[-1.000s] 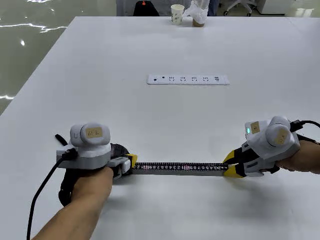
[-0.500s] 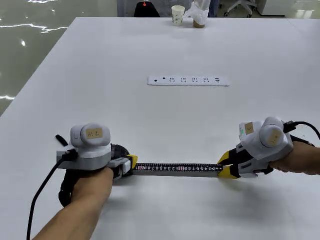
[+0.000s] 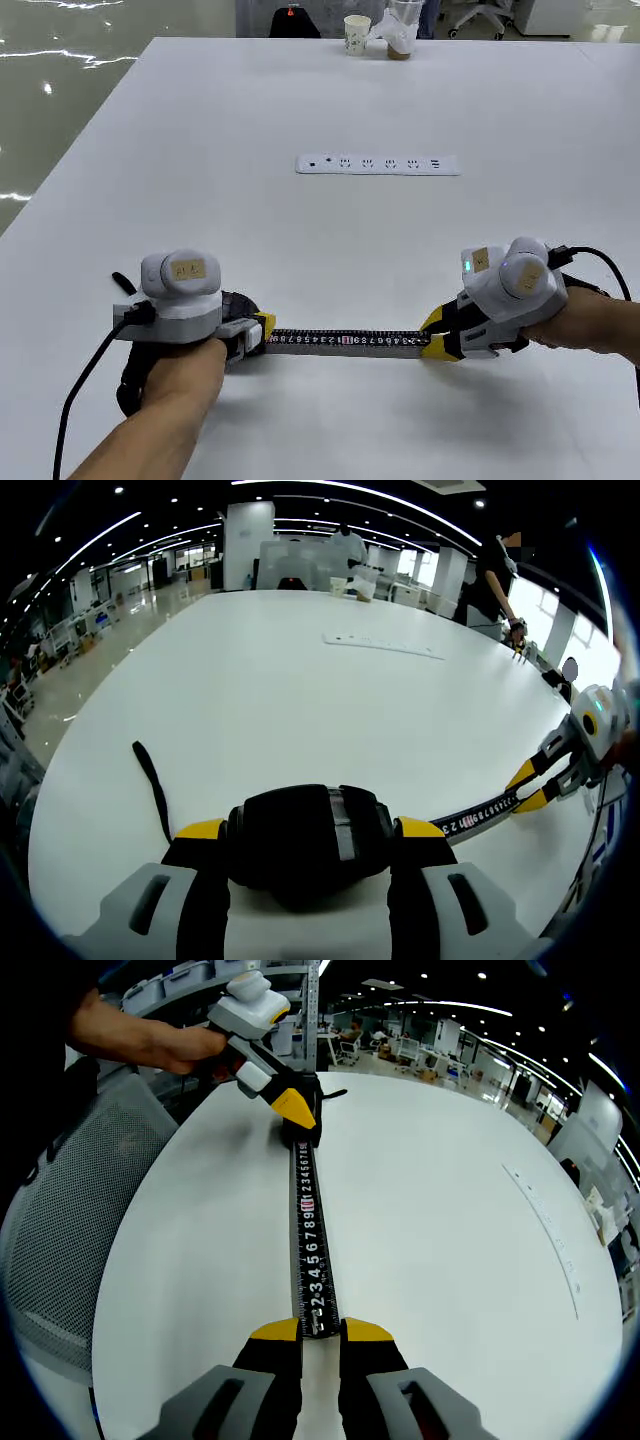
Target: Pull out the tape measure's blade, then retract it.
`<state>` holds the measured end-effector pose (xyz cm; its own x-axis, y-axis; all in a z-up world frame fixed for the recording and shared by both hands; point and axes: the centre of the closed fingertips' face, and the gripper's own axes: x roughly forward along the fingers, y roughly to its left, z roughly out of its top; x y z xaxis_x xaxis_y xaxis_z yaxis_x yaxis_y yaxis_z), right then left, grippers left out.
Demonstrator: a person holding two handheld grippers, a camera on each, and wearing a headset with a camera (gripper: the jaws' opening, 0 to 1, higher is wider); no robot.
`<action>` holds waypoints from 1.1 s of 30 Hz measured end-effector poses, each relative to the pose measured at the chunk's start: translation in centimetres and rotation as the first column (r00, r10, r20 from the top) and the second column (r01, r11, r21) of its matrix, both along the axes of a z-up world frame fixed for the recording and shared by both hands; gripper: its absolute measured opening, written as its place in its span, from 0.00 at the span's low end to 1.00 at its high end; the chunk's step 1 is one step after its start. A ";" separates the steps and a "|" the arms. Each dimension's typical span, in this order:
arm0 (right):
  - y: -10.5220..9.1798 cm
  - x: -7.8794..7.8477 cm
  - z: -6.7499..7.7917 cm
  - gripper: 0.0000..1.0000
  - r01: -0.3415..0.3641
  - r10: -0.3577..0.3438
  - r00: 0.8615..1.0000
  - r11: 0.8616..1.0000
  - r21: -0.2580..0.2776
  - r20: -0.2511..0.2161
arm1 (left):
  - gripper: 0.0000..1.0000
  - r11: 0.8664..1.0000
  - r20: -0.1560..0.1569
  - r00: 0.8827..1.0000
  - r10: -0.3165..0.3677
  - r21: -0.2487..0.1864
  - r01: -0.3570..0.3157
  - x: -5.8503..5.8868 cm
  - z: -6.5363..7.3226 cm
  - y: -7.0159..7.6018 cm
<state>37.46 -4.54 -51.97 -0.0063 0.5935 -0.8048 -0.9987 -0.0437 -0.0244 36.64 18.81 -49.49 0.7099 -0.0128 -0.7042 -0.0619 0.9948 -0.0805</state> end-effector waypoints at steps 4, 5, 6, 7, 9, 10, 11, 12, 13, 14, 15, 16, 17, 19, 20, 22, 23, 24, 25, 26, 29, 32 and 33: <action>0.3 -0.1 0.0 0.10 -0.002 0.002 1.000 1.000 0.004 0.000 | 0.59 1.000 -0.001 1.000 0.000 -0.002 0.000 0.0 0.0 0.0; 0.5 -0.1 0.0 0.10 -0.003 0.003 1.000 1.000 0.005 -0.001 | 0.59 1.000 -0.001 1.000 0.000 -0.002 0.000 0.0 0.0 0.0; 0.5 -0.1 0.0 0.10 -0.003 0.003 1.000 1.000 0.005 -0.002 | 0.59 1.000 -0.001 1.000 0.000 -0.003 0.000 0.0 0.0 0.0; 0.6 -0.1 0.0 0.10 -0.003 0.003 1.000 1.000 0.006 -0.001 | 0.59 1.000 -0.001 1.000 0.000 -0.003 0.000 -0.1 0.0 -0.1; 0.8 -0.2 0.1 0.10 -0.004 0.004 1.000 1.000 0.009 -0.001 | 0.59 1.000 -0.001 1.000 -0.001 -0.003 0.001 -0.1 0.0 -0.1; 0.9 -0.2 0.1 0.10 -0.003 0.003 1.000 1.000 0.010 -0.003 | 0.59 1.000 -0.001 1.000 0.000 -0.003 0.000 -0.1 0.0 -0.1; 1.0 -0.2 0.1 0.10 -0.004 0.004 1.000 1.000 0.011 -0.001 | 0.59 1.000 -0.001 1.000 0.000 -0.003 0.000 -0.1 0.0 -0.1; 1.0 -0.3 0.1 0.10 -0.003 0.003 1.000 1.000 0.011 -0.002 | 0.59 1.000 -0.001 1.000 0.000 -0.003 0.000 -0.1 0.0 -0.1; 1.1 -0.3 0.1 0.10 -0.003 0.003 1.000 1.000 0.012 -0.003 | 0.59 1.000 -0.001 1.000 -0.001 -0.003 0.001 -0.1 0.0 -0.1; 1.2 -0.3 0.1 0.10 -0.004 0.004 1.000 1.000 0.013 -0.004 | 0.59 1.000 -0.002 1.000 -0.001 -0.005 0.001 -0.1 0.0 -0.1; 1.3 -0.3 0.1 0.10 -0.004 0.004 1.000 1.000 0.014 -0.004 | 0.59 1.000 -0.002 1.000 0.000 -0.005 0.000 -0.1 0.0 -0.1; 1.4 -0.3 0.1 0.10 -0.005 0.005 1.000 1.000 0.015 -0.003 | 0.59 1.000 -0.002 1.000 0.000 -0.007 0.000 -0.1 0.1 -0.1; 1.4 -0.3 0.2 0.10 -0.004 0.004 1.000 1.000 0.016 -0.004 | 0.59 1.000 -0.002 1.000 0.000 -0.007 0.000 -0.1 0.1 -0.1; 1.6 -0.3 0.2 0.10 -0.004 0.004 1.000 1.000 0.018 -0.004 | 0.59 1.000 -0.002 1.000 0.001 -0.007 -0.001 -0.1 0.1 -0.1; 1.7 -0.3 0.2 0.10 -0.006 0.006 1.000 1.000 0.018 -0.005 | 0.59 1.000 -0.002 1.000 0.001 -0.007 -0.001 -0.1 0.1 -0.1; 1.9 -0.3 0.2 0.10 -0.006 0.006 1.000 1.000 0.018 -0.004 | 0.59 1.000 -0.003 1.000 0.001 -0.008 -0.001 -0.1 0.1 -0.1; 2.0 -0.4 0.2 0.10 -0.005 0.005 1.000 1.000 0.020 -0.006 | 0.59 1.000 -0.002 1.000 0.001 -0.009 -0.001 -0.1 0.1 -0.1; 2.0 -0.4 0.2 0.10 -0.004 0.005 1.000 1.000 0.020 -0.006 | 0.59 1.000 -0.002 1.000 0.000 -0.008 0.000 -0.1 0.1 -0.1; 2.1 -0.4 0.2 0.10 -0.005 0.005 1.000 1.000 0.021 -0.006 | 0.59 1.000 -0.002 1.000 0.000 -0.008 0.000 -0.1 0.1 -0.1; 2.3 -0.4 0.2 0.10 -0.005 0.005 1.000 1.000 0.023 -0.006 | 0.59 1.000 -0.003 1.000 -0.001 -0.008 0.001 -0.1 0.1 -0.1; 2.6 -0.5 0.2 0.10 -0.006 0.006 1.000 1.000 0.026 -0.007 | 0.59 1.000 -0.004 1.000 -0.001 -0.009 0.001 -0.1 0.1 -0.1; 3.0 -0.5 0.2 0.10 -0.007 0.008 1.000 1.000 0.031 -0.008 | 0.59 1.000 -0.005 1.000 -0.001 -0.010 0.001 -0.1 0.1 -0.1; 3.1 -0.5 0.2 0.10 -0.008 0.009 1.000 0.999 0.031 -0.009 | 0.59 1.000 -0.005 1.000 -0.002 -0.010 0.002 -0.1 0.1 -0.1</action>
<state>36.93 -1.43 -51.79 -0.0187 0.6183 -0.7857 -0.9985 -0.0517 -0.0168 36.49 18.68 -49.40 0.7064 -0.0214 -0.7075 -0.0605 0.9941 -0.0905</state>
